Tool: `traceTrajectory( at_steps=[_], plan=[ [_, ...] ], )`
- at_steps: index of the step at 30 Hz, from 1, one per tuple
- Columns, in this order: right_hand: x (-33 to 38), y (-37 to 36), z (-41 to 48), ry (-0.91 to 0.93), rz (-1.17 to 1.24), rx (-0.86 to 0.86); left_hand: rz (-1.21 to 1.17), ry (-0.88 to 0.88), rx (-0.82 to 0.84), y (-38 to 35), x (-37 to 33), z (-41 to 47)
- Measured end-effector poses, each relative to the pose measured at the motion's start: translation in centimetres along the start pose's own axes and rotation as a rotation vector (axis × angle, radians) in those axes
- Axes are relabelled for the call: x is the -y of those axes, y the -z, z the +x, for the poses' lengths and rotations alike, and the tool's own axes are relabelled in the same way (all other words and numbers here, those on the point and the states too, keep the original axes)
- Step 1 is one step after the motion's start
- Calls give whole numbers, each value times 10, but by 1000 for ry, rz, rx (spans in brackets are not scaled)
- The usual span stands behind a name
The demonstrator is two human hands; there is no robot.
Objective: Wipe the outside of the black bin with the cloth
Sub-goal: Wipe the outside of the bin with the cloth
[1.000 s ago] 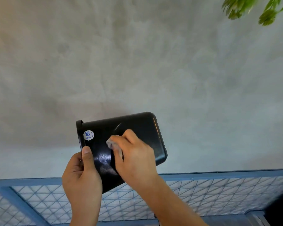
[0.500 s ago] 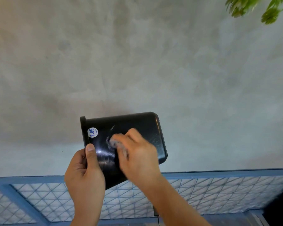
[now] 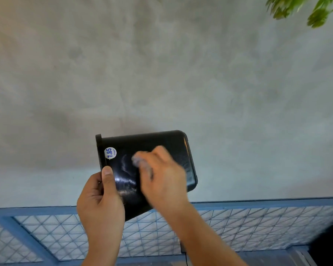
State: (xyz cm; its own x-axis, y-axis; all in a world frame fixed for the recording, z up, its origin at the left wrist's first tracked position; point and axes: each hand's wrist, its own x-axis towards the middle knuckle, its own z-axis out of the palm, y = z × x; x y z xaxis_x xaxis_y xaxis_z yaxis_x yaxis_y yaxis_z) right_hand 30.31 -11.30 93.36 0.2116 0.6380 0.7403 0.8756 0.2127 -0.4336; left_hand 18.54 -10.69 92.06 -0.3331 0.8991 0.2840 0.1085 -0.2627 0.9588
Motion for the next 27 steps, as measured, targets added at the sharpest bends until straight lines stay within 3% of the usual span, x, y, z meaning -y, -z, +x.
traceTrajectory(
  at_steps=[3,5,8,12,14,17,18,21,24,27],
  plan=[
    [-49,16,22,-281,-44,-110,-21,3,17,0,3,-3],
    [-57,17,35,-337,-61,-154,-3,-7,28,-2,7,-6],
    [-14,1,37,-165,-37,-145,14,-32,18,-5,7,-11],
    [34,-11,10,63,3,31,-23,6,4,-3,5,-4],
    [6,-2,3,-32,-1,-17,-53,55,9,1,7,3],
    [-51,19,7,-370,-73,-78,-94,100,16,1,8,2],
    [-60,20,7,-402,-101,-105,-85,93,24,0,7,-1],
    [-21,2,-2,-204,-61,-87,-97,84,23,-1,8,-3],
    [26,-16,-31,69,8,90,-112,90,1,3,15,7],
    [-6,-1,-29,-69,-35,47,-161,142,-5,4,18,13]
  ],
)
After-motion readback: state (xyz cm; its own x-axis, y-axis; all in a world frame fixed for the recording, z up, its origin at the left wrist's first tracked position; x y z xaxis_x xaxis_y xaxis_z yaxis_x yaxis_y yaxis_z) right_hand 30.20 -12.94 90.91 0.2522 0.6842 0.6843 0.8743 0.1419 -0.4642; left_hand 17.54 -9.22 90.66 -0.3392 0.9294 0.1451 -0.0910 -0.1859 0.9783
